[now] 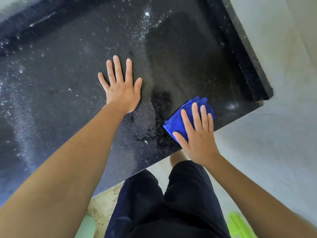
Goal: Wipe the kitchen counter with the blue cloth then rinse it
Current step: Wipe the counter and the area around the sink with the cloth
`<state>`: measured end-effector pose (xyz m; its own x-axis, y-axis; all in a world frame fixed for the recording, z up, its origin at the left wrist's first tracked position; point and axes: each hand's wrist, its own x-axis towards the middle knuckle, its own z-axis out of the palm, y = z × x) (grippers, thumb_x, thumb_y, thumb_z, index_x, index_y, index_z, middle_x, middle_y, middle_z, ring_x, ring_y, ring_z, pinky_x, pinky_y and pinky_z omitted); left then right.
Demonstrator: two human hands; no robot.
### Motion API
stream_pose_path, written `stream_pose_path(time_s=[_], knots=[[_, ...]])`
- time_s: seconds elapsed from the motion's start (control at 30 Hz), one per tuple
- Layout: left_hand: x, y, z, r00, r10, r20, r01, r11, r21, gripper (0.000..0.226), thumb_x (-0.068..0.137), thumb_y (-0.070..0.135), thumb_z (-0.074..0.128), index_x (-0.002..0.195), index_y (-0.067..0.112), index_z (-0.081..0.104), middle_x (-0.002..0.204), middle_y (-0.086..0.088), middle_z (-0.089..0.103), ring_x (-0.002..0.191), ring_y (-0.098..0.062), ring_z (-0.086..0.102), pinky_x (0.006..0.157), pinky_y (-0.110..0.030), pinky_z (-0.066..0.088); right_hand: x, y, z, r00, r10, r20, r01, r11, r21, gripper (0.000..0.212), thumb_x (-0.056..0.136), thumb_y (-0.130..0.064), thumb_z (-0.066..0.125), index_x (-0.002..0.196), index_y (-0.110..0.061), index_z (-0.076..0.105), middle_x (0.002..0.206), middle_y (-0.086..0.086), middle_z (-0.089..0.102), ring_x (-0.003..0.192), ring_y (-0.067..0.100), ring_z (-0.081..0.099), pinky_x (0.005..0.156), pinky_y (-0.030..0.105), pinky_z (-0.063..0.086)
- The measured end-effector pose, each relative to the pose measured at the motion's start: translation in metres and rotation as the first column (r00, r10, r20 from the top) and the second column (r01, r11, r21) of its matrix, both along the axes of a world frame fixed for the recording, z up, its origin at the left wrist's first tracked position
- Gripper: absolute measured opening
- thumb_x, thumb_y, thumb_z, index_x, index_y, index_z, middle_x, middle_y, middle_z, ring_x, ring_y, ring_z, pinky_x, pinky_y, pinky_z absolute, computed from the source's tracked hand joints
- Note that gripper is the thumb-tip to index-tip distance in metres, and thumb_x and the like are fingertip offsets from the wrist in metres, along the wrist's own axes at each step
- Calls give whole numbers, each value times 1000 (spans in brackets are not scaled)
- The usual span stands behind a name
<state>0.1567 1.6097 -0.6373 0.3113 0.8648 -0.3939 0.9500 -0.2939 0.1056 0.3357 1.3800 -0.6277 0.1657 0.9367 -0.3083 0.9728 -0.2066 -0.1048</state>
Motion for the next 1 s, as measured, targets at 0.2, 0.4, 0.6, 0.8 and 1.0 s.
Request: stream_pose_path(time_s=[0.2, 0.4, 0.6, 0.8, 1.0], knots=[[1, 1, 0, 1000, -5, 5, 5, 1000, -10, 67, 102, 56, 8, 159, 25, -10, 165, -11, -19, 152, -34, -17, 119, -64, -6, -1, 8, -1, 999, 34, -22, -34, 999, -1, 74, 101, -65, 28, 159, -20, 24, 168, 17, 7, 154, 42, 4, 123, 57, 9], [-13, 4, 12, 995, -19, 100, 18, 1000, 6, 63, 105, 51, 19, 160, 25, 8, 168, -10, -6, 154, -28, -6, 121, -57, 0, -10, 82, -6, 998, 38, -47, -34, 997, 73, 74, 101, -66, 25, 161, -23, 20, 168, 16, 5, 154, 42, 4, 123, 58, 8], [-58, -10, 31, 997, 36, 71, -42, 995, 90, 62, 105, 50, 26, 159, 22, 15, 167, -12, -4, 154, -30, -3, 120, -59, 4, -47, 209, -9, 996, 16, -91, -9, 997, 81, 76, 100, -65, 23, 162, -23, 10, 168, 16, -4, 154, 40, -5, 123, 54, -3], [-83, 1, 38, 999, 34, -18, -32, 996, 89, 68, 103, 56, 27, 160, 23, 7, 167, -11, -9, 154, -29, -7, 120, -60, 3, -60, 194, -10, 987, 132, -91, -121, 986, 118, 75, 101, -63, 22, 161, -20, 15, 168, 16, 2, 155, 39, 0, 124, 52, 1], [-52, 44, 34, 994, -100, -35, 103, 990, 100, 84, 95, 73, 21, 160, 23, 0, 167, -12, -11, 154, -31, -9, 121, -60, 4, 5, 104, -10, 992, 99, -79, -87, 986, 141, 75, 100, -66, 31, 159, -20, 26, 168, 15, 9, 155, 37, 6, 124, 52, 6]])
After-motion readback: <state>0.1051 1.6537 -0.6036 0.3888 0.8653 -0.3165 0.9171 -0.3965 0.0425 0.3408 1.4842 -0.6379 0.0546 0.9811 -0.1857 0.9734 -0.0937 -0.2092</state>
